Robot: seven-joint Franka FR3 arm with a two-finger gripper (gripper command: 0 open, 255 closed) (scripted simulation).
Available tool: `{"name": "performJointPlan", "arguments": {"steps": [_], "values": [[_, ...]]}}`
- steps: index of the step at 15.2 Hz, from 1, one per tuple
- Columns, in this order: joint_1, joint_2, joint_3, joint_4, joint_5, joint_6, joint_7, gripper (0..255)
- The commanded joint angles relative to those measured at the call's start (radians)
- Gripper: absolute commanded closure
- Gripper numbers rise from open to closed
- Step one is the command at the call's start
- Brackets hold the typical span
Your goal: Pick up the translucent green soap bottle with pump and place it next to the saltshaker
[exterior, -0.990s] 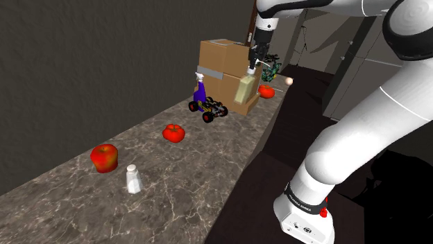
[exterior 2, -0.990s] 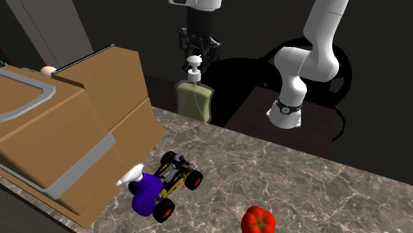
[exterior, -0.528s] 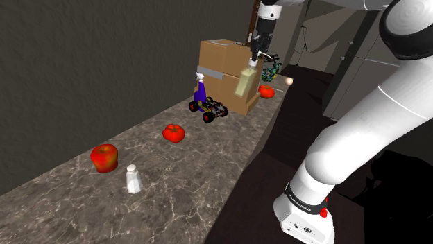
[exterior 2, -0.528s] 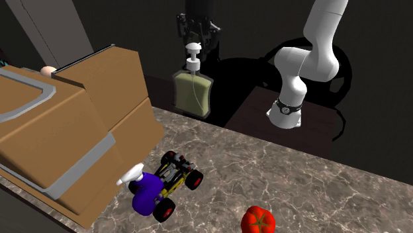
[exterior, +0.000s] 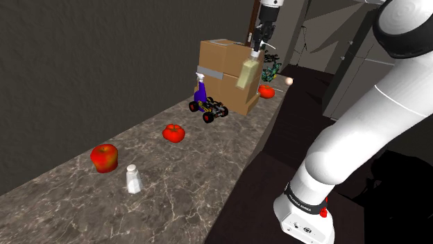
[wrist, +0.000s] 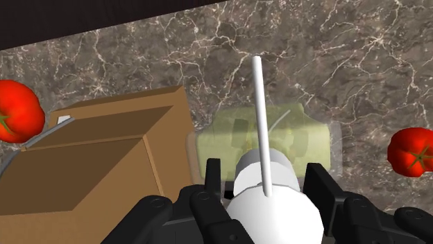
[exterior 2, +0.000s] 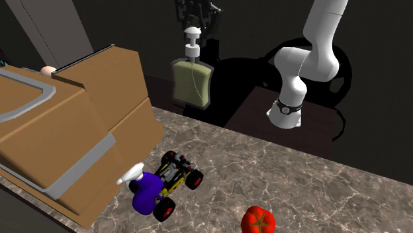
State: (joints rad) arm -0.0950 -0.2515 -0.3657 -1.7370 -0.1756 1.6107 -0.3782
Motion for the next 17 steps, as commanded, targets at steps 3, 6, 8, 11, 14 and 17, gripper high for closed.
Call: {"name": "performJointPlan", "arguments": {"steps": [3, 6, 8, 11, 14, 17], "values": [[0.002, 0.019, -0.001, 0.075, 0.007, -0.056, -0.01, 255], [0.002, 0.039, -0.003, 0.137, 0.013, -0.099, -0.019, 255], [0.003, 0.054, -0.005, 0.18, 0.018, -0.128, -0.025, 255], [0.02, 0.011, 0.034, 0.139, 0.005, -0.135, 0.03, 255], [0.044, -0.046, 0.091, 0.083, -0.005, -0.145, 0.111, 255], [0.065, -0.091, 0.148, 0.039, -0.006, -0.157, 0.19, 255]]}}
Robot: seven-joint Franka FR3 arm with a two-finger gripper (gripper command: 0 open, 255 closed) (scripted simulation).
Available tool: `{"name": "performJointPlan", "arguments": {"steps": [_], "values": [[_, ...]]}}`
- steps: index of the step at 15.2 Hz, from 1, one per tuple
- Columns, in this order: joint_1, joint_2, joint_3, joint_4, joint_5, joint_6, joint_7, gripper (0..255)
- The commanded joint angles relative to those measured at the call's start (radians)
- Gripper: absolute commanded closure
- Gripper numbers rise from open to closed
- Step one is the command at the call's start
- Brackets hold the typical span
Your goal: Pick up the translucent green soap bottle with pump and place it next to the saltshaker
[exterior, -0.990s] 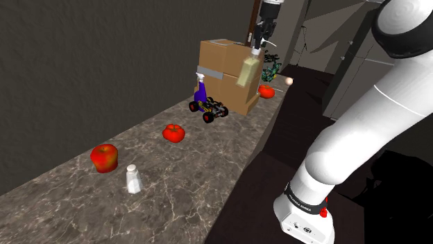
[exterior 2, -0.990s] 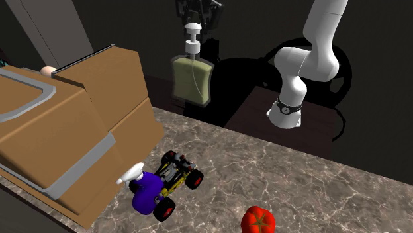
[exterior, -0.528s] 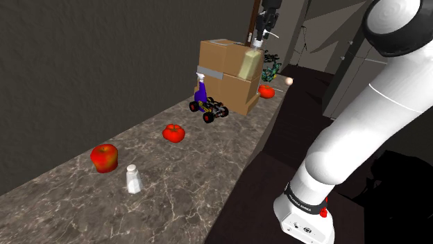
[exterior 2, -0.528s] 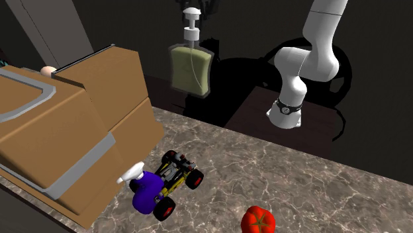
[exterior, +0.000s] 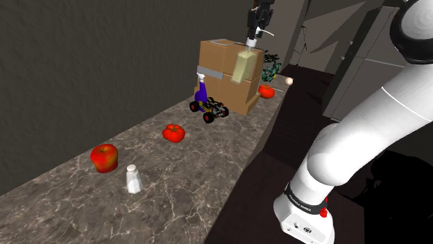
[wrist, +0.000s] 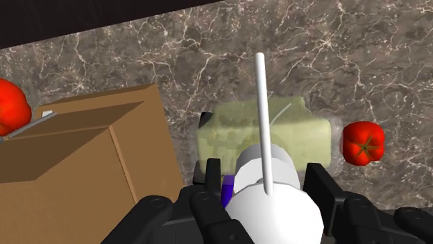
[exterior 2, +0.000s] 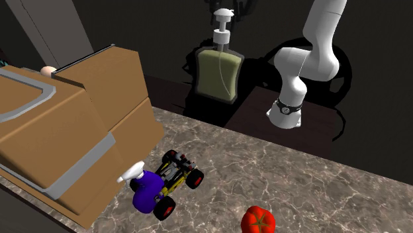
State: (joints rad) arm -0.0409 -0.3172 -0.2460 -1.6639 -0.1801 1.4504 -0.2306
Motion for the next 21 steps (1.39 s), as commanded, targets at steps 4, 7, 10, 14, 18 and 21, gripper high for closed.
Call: {"name": "performJointPlan", "arguments": {"steps": [4, 7, 10, 14, 18, 21], "values": [[0.039, -0.069, 0.104, -0.075, 0.009, -0.015, 0.145, 255], [0.06, -0.09, 0.16, -0.094, 0.023, -0.028, 0.221, 255], [0.081, -0.1, 0.216, -0.102, 0.04, -0.041, 0.296, 255], [0.109, -0.099, 0.292, -0.097, 0.066, -0.058, 0.397, 255], [0.136, -0.081, 0.367, -0.074, 0.09, -0.074, 0.499, 255], [0.157, -0.055, 0.423, -0.045, 0.106, -0.085, 0.576, 255]]}}
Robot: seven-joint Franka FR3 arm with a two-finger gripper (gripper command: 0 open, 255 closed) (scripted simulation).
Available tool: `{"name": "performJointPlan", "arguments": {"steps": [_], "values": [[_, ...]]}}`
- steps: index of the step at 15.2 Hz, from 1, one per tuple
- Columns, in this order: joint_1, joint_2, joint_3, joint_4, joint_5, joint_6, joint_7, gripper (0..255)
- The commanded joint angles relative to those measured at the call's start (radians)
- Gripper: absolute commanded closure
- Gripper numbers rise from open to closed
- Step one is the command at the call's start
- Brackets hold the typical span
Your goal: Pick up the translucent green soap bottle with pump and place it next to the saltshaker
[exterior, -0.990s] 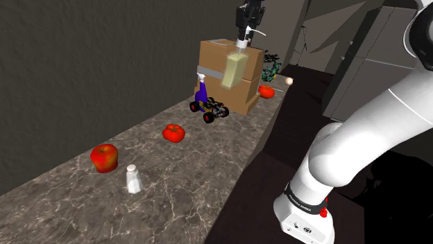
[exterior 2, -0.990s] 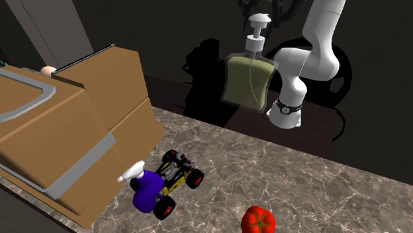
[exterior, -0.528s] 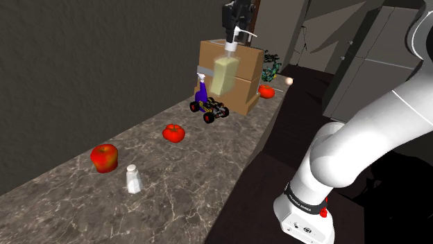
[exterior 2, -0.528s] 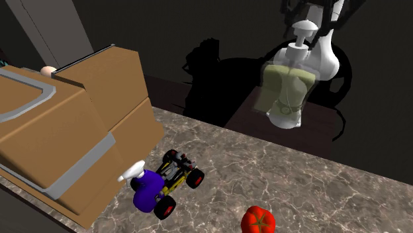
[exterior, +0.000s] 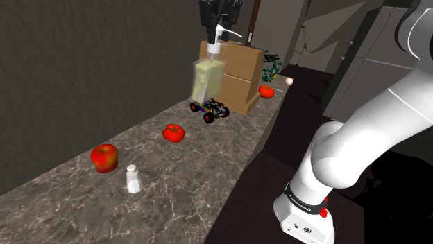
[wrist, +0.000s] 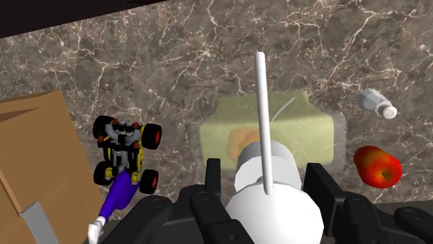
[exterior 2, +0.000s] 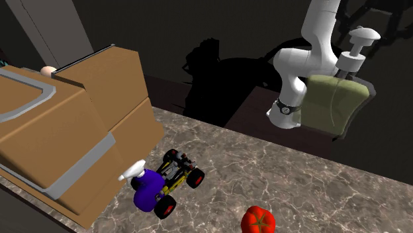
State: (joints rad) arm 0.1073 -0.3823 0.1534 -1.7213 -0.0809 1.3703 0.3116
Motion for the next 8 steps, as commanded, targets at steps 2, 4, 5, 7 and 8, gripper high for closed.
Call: {"name": "performJointPlan", "arguments": {"steps": [2, 4, 5, 7, 8], "values": [[0.022, 0.033, 0.062, 0.038, 0.015, -0.013, 0.086, 255], [0.036, 0.061, 0.101, 0.069, 0.02, -0.021, 0.14, 255], [0.042, 0.077, 0.121, 0.086, 0.022, -0.025, 0.167, 255], [0.057, 0.112, 0.16, 0.125, 0.023, -0.034, 0.221, 255], [0.064, 0.132, 0.181, 0.146, 0.022, -0.039, 0.249, 255]]}}
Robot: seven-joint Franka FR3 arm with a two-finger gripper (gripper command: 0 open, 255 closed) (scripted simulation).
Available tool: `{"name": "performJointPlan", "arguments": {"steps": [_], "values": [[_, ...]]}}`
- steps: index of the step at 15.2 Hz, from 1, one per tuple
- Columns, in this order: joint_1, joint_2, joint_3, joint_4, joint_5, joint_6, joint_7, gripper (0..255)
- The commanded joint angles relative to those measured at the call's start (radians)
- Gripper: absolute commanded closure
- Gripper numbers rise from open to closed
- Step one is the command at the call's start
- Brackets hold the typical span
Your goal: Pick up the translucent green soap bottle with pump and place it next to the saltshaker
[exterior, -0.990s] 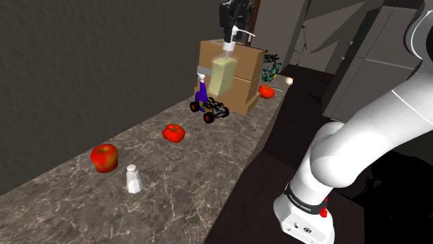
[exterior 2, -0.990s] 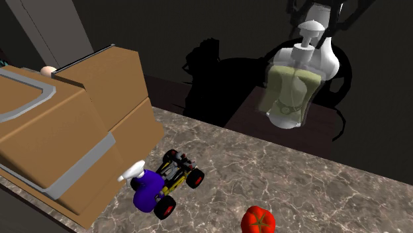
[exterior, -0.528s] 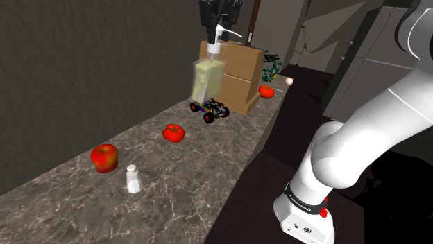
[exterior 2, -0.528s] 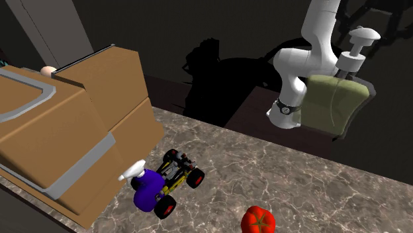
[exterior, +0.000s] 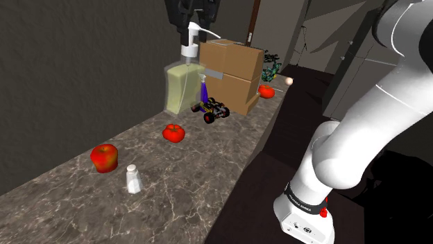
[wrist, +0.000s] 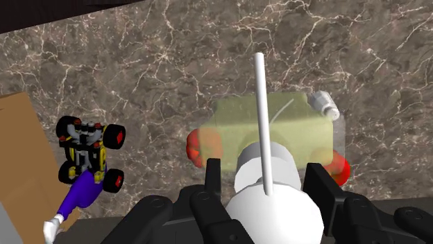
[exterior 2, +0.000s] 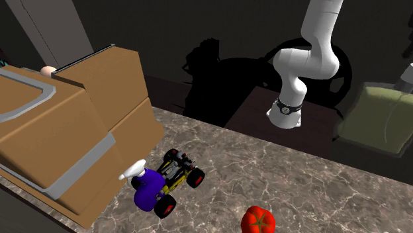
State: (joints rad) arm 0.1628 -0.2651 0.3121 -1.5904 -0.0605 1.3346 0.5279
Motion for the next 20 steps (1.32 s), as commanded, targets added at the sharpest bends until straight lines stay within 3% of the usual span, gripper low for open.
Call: {"name": "performJointPlan", "arguments": {"steps": [1, 9, 11, 12, 20], "values": [[0.017, 0.036, 0.042, 0.039, -0.001, -0.009, 0.061, 255], [0.109, 0.268, 0.207, 0.292, -0.079, -0.078, 0.303, 255], [0.152, 0.349, 0.244, 0.382, -0.121, -0.108, 0.366, 255], [0.201, 0.431, 0.276, 0.479, -0.169, -0.144, 0.421, 255], [0.161, 0.335, 0.252, 0.249, -0.107, 0.009, 0.406, 255]]}}
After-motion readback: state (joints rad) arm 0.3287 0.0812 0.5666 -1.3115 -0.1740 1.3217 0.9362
